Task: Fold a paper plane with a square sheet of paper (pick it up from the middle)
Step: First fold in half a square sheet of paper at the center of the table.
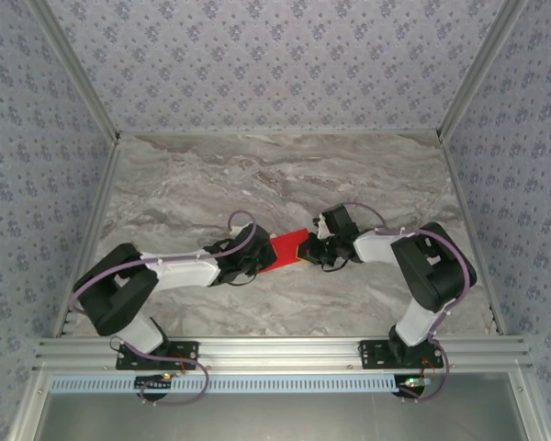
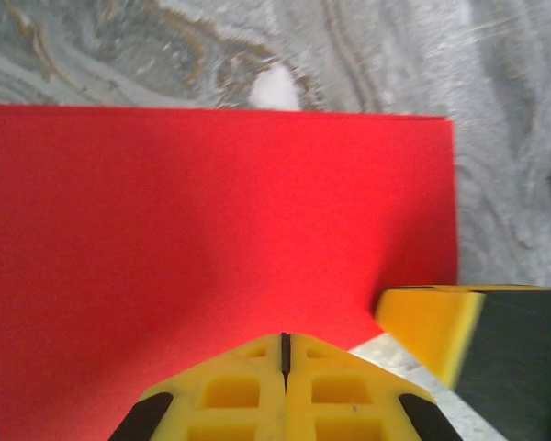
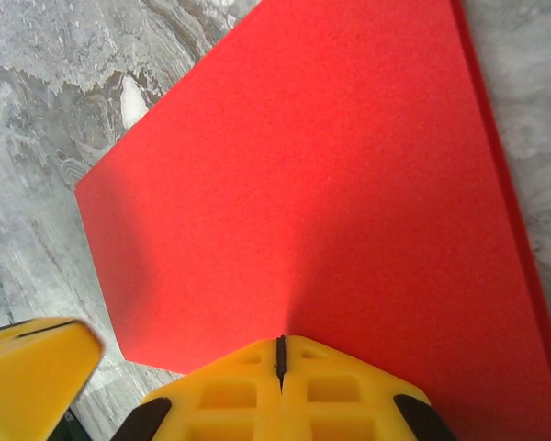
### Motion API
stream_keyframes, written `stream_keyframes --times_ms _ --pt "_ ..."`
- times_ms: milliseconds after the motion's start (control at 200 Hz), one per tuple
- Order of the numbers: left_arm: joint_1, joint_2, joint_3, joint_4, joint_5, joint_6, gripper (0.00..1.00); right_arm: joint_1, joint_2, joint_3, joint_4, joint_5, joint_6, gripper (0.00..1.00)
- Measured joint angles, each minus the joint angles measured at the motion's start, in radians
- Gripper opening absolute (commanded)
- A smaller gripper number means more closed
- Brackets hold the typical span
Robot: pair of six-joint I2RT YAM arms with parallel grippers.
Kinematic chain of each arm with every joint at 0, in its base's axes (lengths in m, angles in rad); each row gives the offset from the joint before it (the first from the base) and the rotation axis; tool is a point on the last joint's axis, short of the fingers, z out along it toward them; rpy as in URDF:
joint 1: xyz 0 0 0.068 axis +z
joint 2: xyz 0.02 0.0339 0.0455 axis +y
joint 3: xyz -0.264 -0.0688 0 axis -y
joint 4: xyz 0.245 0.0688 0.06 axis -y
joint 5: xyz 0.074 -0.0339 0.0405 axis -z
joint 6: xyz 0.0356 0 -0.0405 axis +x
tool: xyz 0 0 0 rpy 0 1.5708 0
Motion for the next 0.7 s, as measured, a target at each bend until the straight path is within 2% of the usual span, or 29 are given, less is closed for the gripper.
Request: stream_keyframes --times_ms 425,555,700 --pt "0.006 0.053 -0.005 -0.020 0.019 -0.058 0.00 0.091 0.043 0.067 -0.023 0.037 -0.014 0.00" --pt "0.006 0.054 -0.008 -0.018 0.019 -0.104 0.00 0.069 0.050 0.059 -0.007 0.035 -0.013 0.00" --pt "0.006 0.055 -0.025 0.011 0.026 -0.165 0.00 -0.015 0.045 0.010 0.052 -0.023 -0.015 0.00"
